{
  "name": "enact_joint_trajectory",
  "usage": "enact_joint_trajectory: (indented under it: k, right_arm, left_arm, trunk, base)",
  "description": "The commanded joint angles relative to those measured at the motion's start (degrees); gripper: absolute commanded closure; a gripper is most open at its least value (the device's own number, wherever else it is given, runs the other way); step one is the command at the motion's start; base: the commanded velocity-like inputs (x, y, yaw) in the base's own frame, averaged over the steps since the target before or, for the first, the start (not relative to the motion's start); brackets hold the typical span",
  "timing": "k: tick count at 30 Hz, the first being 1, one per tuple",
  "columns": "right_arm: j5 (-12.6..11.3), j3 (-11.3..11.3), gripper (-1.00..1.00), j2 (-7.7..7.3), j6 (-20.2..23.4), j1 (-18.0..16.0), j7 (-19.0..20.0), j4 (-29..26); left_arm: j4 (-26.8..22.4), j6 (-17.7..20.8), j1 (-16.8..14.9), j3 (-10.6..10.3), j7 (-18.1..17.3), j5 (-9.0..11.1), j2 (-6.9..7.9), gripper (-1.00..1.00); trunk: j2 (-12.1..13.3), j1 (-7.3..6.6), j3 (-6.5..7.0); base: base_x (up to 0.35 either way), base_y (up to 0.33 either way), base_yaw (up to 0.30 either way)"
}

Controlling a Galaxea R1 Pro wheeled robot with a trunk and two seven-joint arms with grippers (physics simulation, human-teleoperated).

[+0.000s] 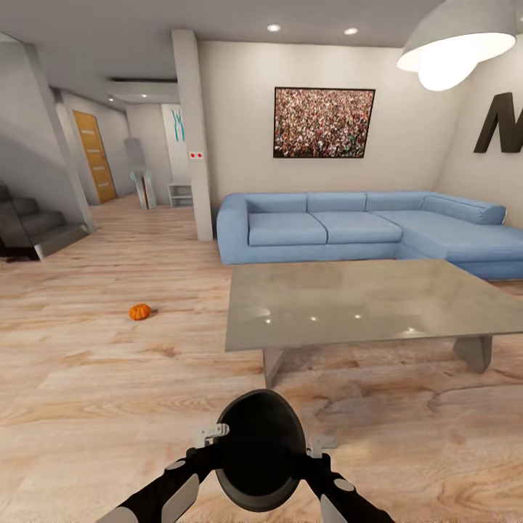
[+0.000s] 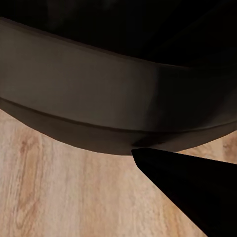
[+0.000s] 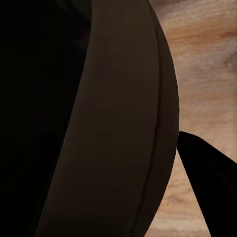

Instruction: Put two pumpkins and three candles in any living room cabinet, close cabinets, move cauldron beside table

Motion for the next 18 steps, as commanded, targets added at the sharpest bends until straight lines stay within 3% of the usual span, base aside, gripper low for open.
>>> enact_joint_trajectory:
  k: [1, 18]
  right_arm:
    - [-2.49, -0.91, 1.0, 0.0, -0.25, -0.1, 1.81, -0.82]
    - [-2.48, -0.91, 1.0, 0.0, -0.23, -0.1, 1.81, -0.82]
  left_arm:
    - [-0.06, -3.02, -0.02, -0.5, 2.21, -0.26, 0.1, 1.0]
    - [-0.09, -3.02, -0.02, -0.5, 2.23, -0.26, 0.19, 1.0]
  trunk:
    - [-0.44, 0.21, -0.23]
    - [-7.26, 3.94, -3.28]
  base:
    - [0.0, 0.0, 0.0]
    - [0.0, 0.0, 0.0]
